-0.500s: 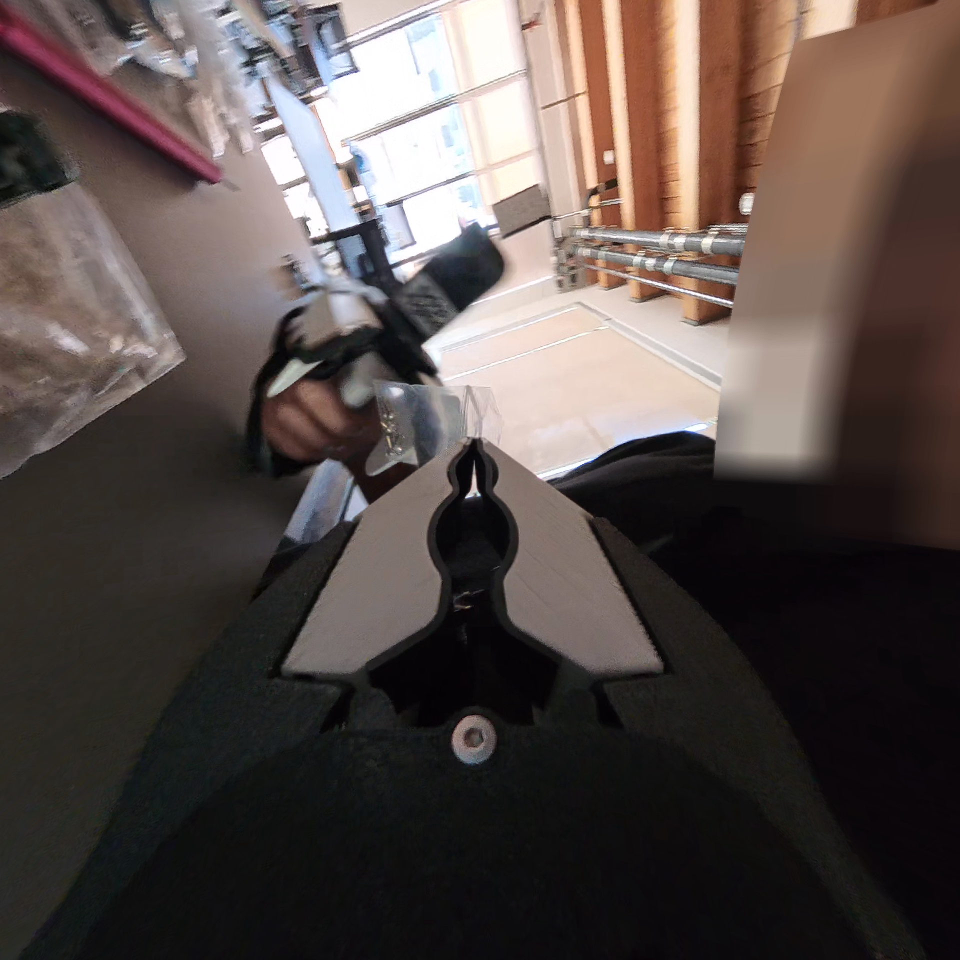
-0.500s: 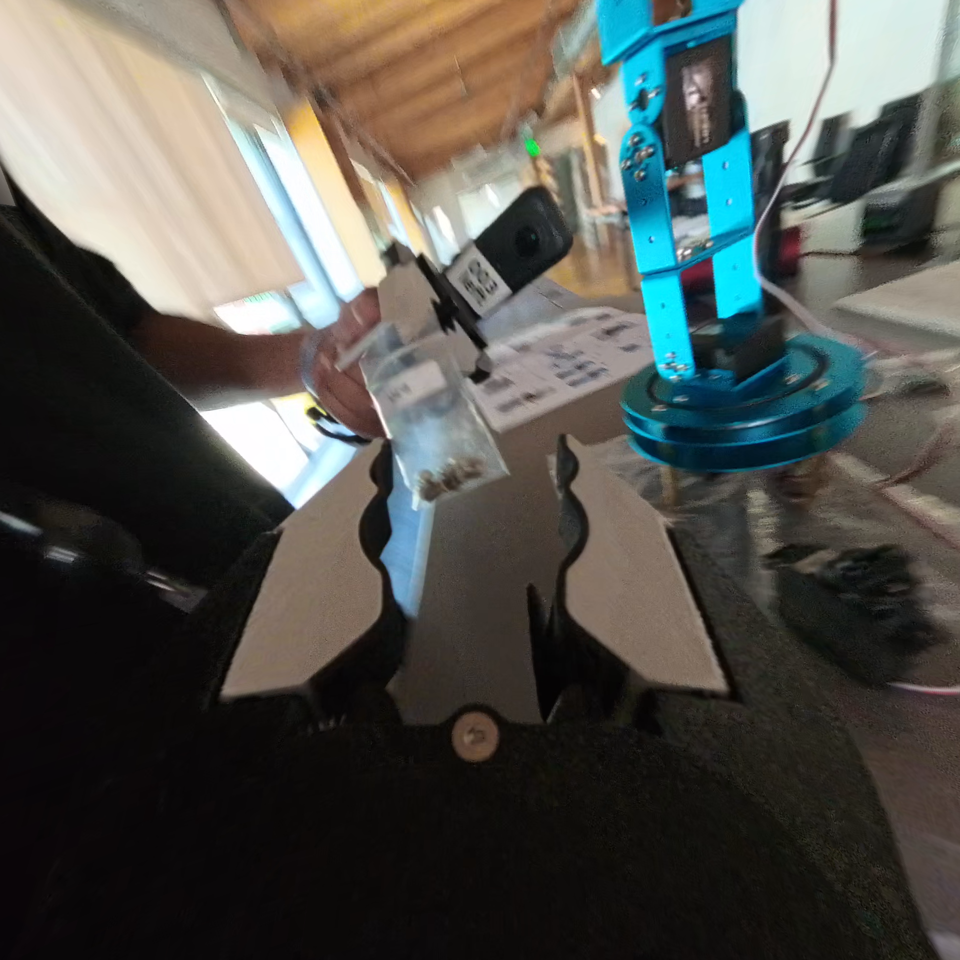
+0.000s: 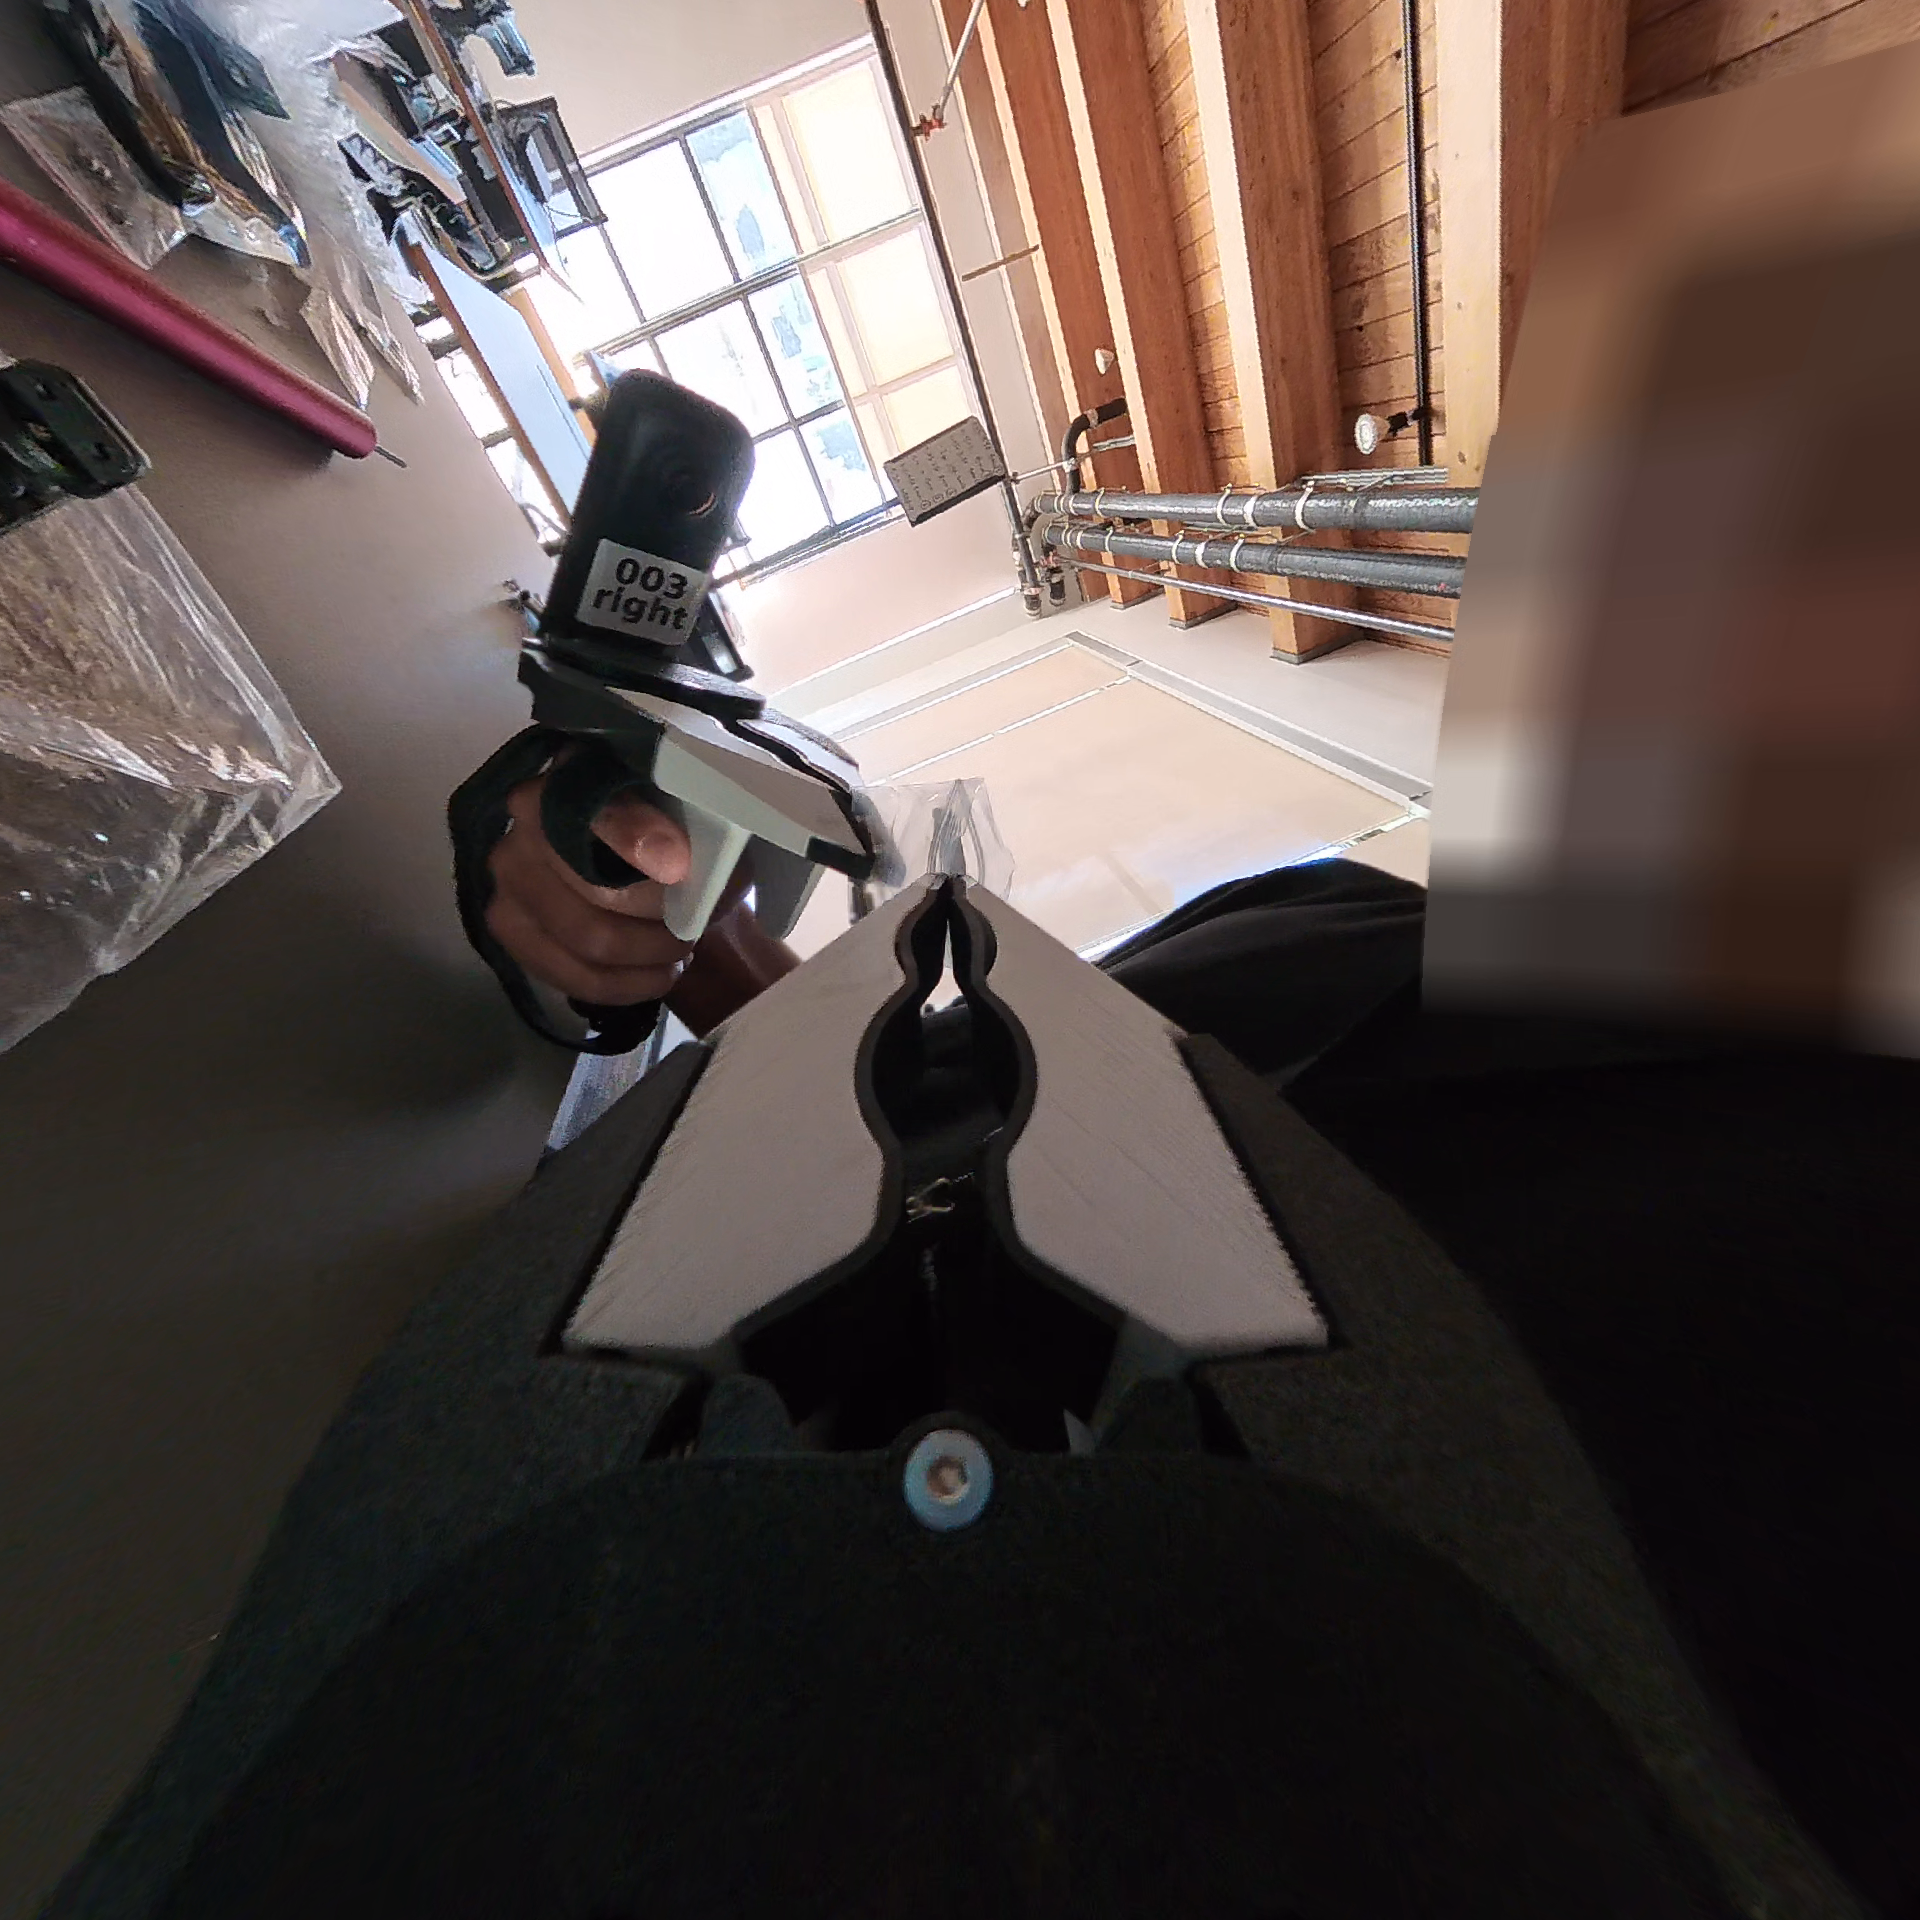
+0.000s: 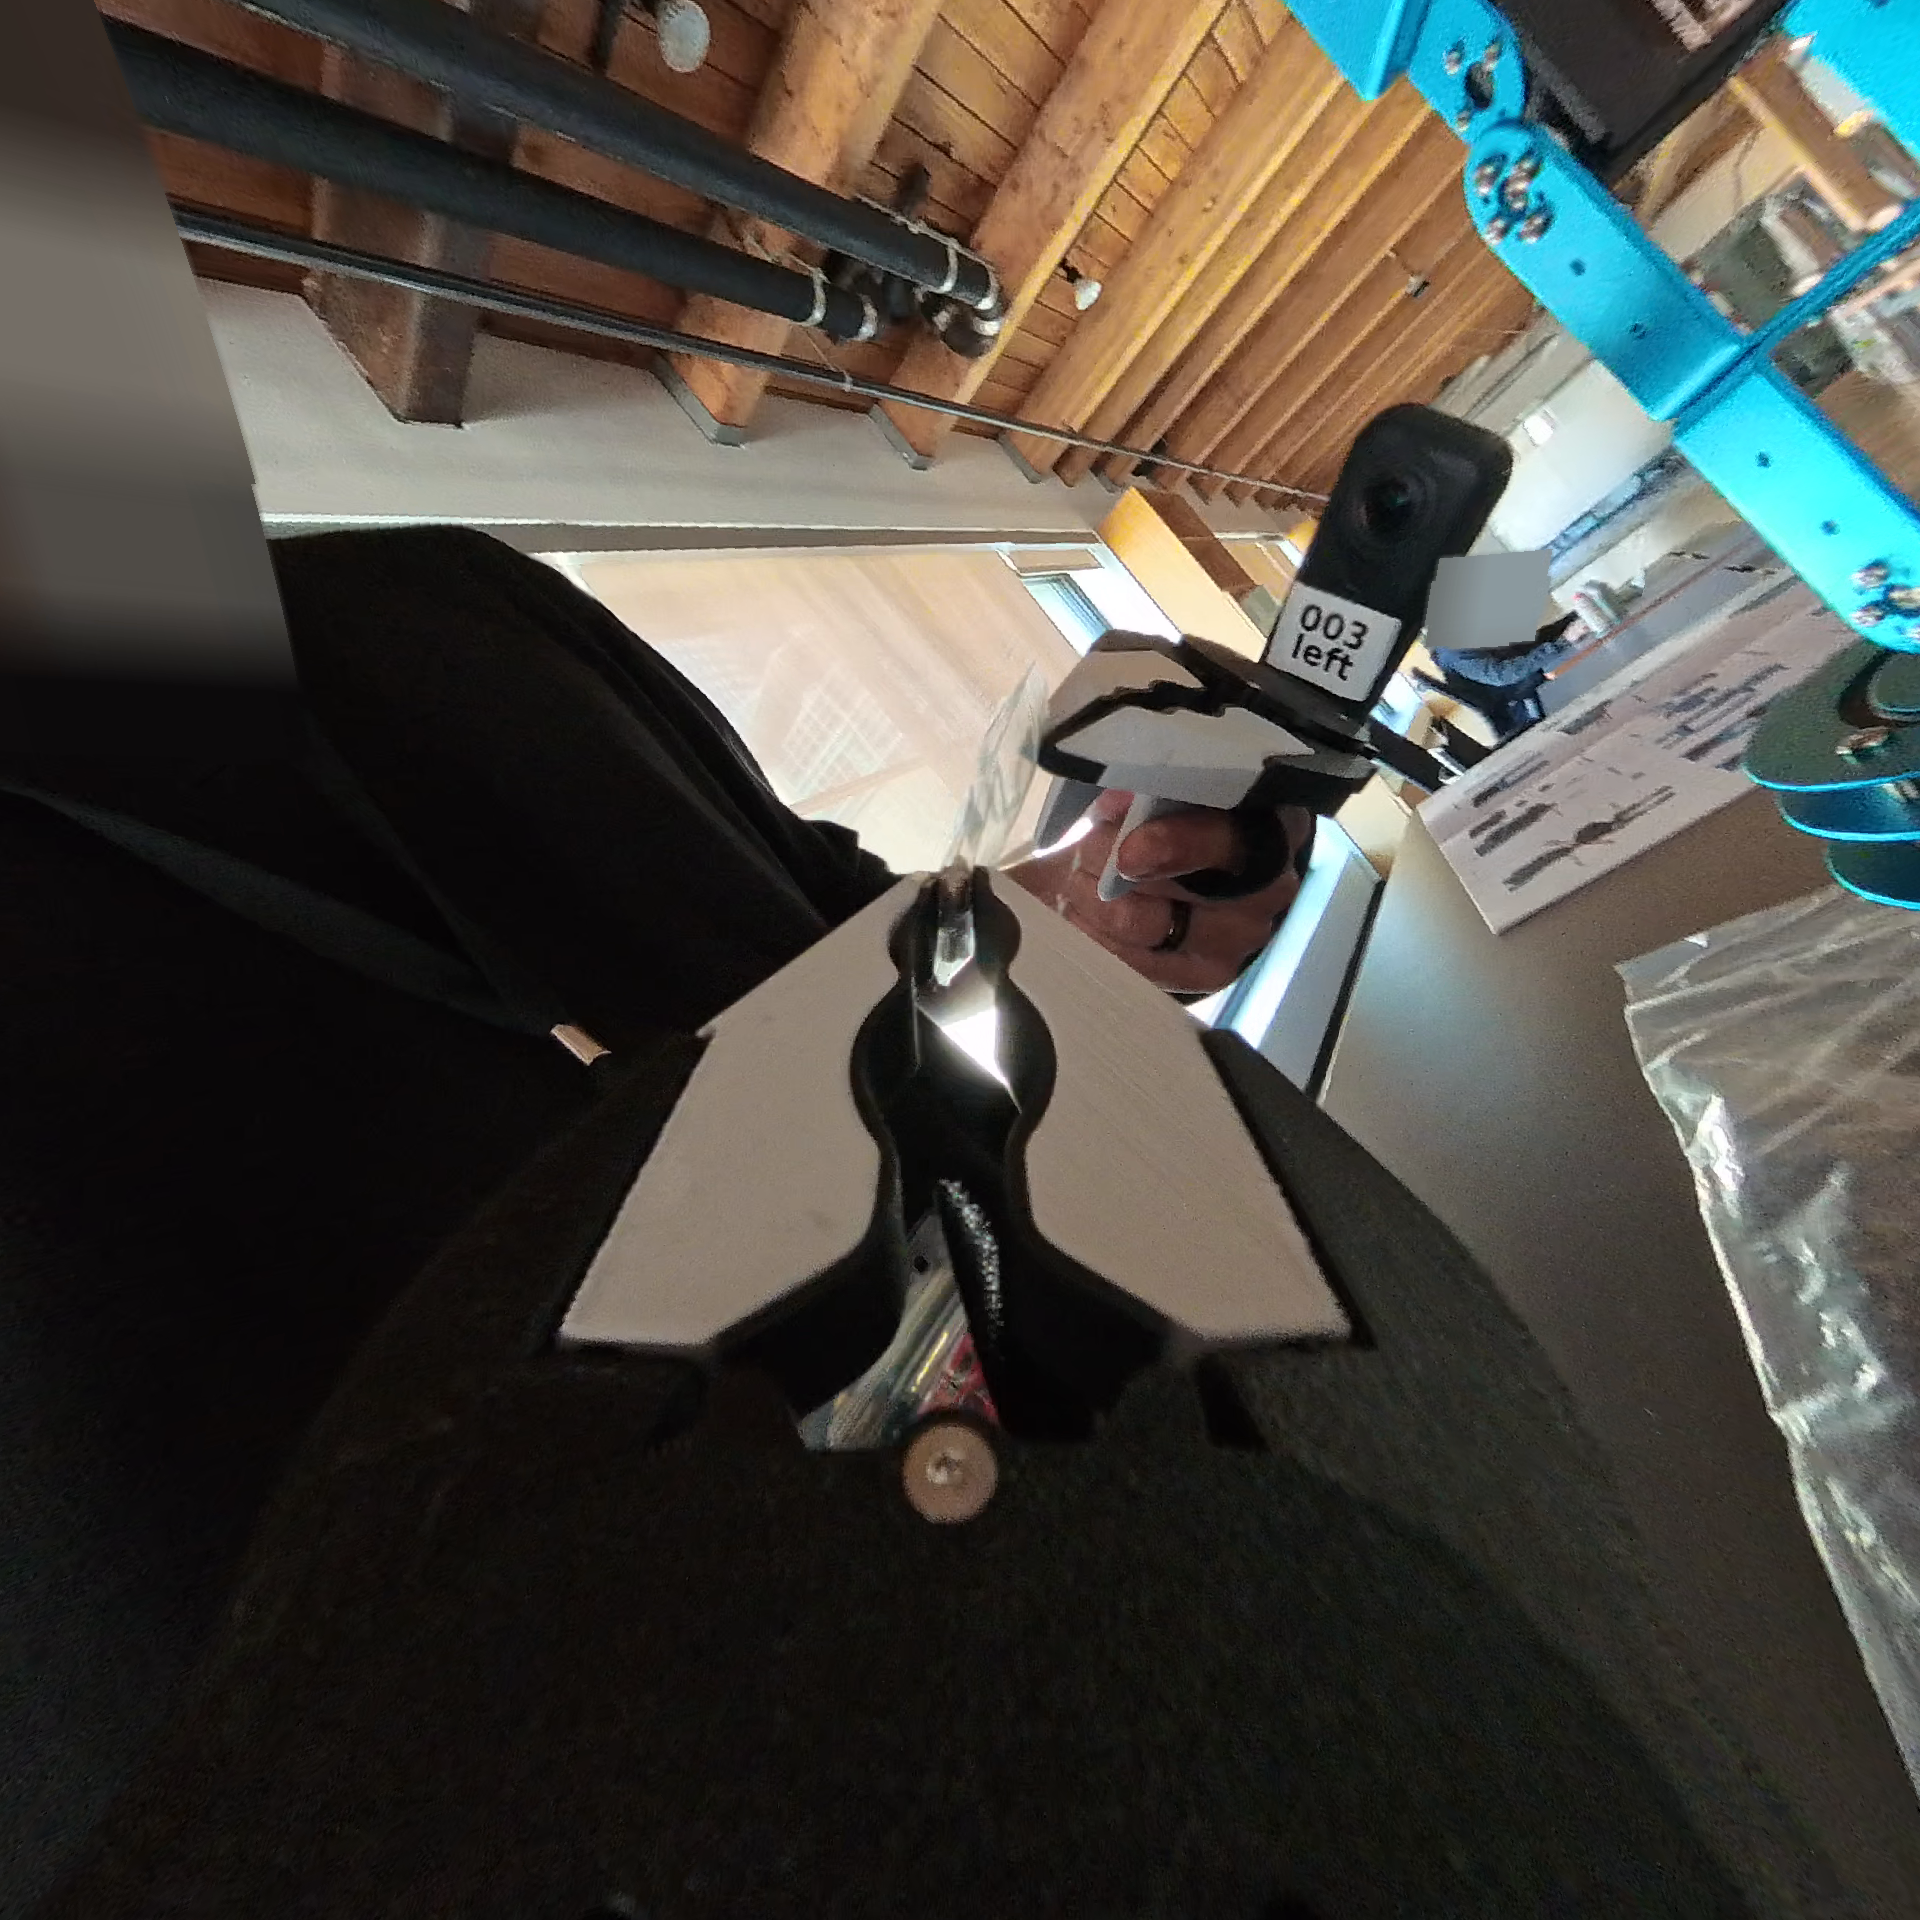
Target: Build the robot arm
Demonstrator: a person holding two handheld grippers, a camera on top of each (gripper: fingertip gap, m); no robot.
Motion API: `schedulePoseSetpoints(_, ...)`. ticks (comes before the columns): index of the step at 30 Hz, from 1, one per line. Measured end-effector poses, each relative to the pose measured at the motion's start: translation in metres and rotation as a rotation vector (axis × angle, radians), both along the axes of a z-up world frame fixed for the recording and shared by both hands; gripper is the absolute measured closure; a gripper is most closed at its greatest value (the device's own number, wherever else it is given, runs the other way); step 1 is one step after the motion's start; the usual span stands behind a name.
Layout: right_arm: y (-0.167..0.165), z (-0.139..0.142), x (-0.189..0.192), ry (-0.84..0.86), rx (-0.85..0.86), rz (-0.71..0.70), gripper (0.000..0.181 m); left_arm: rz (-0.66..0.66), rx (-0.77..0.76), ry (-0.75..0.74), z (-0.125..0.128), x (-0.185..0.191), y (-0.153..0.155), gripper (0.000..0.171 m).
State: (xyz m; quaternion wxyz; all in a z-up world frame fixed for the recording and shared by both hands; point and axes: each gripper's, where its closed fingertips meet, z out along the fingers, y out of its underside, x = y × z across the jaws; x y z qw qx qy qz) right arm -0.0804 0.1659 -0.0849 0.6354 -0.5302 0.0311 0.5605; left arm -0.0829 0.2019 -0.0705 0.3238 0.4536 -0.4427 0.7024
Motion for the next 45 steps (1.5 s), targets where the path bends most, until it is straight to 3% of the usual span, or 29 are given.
schedulePoseSetpoints(3,0.005,-0.011,0.008,-0.063,-0.079,-0.058,0.176,0.020,0.058,-0.021,-0.010,0.003,0.003,0.171)
schedulePoseSetpoints(8,0.001,-0.043,0.023,-0.246,-0.283,-0.152,0.177,0.080,0.242,-0.010,-0.053,0.018,0.001,0.170)
schedulePoseSetpoints(11,-0.015,-0.068,0.043,-0.319,-0.422,-0.217,0.176,0.114,0.352,0.035,-0.087,0.028,-0.003,0.145)
schedulePoseSetpoints(16,-0.054,-0.107,0.098,-0.382,-0.646,-0.352,0.176,0.165,0.527,0.036,-0.127,0.030,-0.008,0.146)
schedulePoseSetpoints(21,-0.070,-0.136,0.122,-0.404,-0.827,-0.321,0.176,0.142,0.655,-0.042,-0.137,0.024,-0.023,0.146)
schedulePoseSetpoints(25,-0.072,-0.136,0.128,-0.544,-0.891,-0.274,0.176,0.147,0.705,-0.097,-0.135,0.023,-0.026,0.146)
schedulePoseSetpoints(32,-0.064,-0.129,0.123,-0.622,-0.913,-0.205,0.176,0.184,0.738,-0.124,-0.133,0.019,-0.016,0.146)
schedulePoseSetpoints(45,-0.069,-0.133,0.127,-0.686,-0.956,-0.207,0.176,0.183,0.783,-0.128,-0.142,0.014,-0.009,0.145)
